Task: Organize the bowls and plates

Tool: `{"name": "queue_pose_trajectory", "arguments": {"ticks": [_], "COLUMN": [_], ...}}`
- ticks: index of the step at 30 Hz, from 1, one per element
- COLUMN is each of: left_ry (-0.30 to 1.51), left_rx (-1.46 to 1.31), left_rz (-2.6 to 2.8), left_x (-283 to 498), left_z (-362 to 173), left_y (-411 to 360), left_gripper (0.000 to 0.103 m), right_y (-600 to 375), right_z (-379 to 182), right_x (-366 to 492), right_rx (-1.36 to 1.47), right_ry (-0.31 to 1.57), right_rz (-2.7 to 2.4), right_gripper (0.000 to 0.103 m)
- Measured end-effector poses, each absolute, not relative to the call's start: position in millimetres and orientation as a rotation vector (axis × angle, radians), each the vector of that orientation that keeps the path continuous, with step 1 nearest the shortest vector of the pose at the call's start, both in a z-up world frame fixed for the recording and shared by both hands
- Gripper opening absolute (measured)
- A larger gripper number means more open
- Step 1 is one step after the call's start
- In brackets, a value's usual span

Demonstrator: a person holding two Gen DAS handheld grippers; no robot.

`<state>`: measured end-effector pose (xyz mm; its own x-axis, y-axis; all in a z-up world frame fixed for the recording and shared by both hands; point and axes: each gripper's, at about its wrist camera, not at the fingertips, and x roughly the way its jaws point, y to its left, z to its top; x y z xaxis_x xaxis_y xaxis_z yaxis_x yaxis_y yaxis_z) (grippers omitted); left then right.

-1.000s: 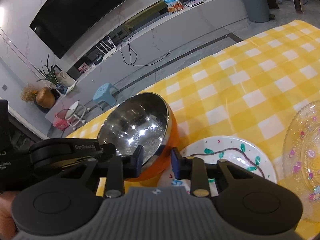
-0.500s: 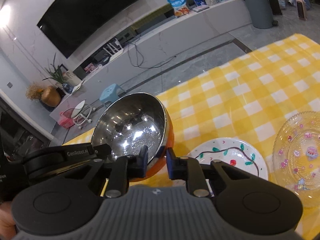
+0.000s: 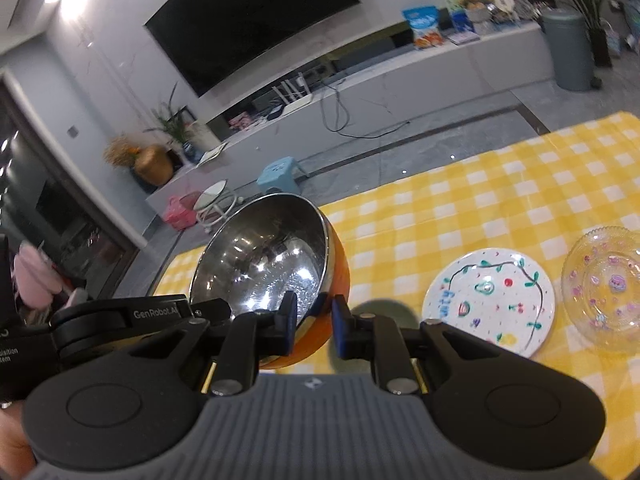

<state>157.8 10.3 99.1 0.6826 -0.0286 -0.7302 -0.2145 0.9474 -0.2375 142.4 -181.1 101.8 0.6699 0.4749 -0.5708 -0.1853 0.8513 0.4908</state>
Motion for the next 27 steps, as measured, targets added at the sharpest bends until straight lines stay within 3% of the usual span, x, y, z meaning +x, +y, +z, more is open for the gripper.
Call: {"name": "queue_pose_trajectory", "arguments": {"ticks": [16,27], "left_ry": [0.884,0.951], "left_rx": [-0.512,-0.627], "left_rz": [0.201,0.238], "left_x": [36,-2], "left_z": [76,39], "left_y": [67,94], "left_gripper": [0.009,0.01], "right_y": [-150,-122], "right_z": [87,69], "right_x": [23,-4], "right_rx": [0.425,0.373], "right_ry": [0.87,0.924], "right_rz": [0.412,0.375], "right_gripper": [0.016,0.014]}}
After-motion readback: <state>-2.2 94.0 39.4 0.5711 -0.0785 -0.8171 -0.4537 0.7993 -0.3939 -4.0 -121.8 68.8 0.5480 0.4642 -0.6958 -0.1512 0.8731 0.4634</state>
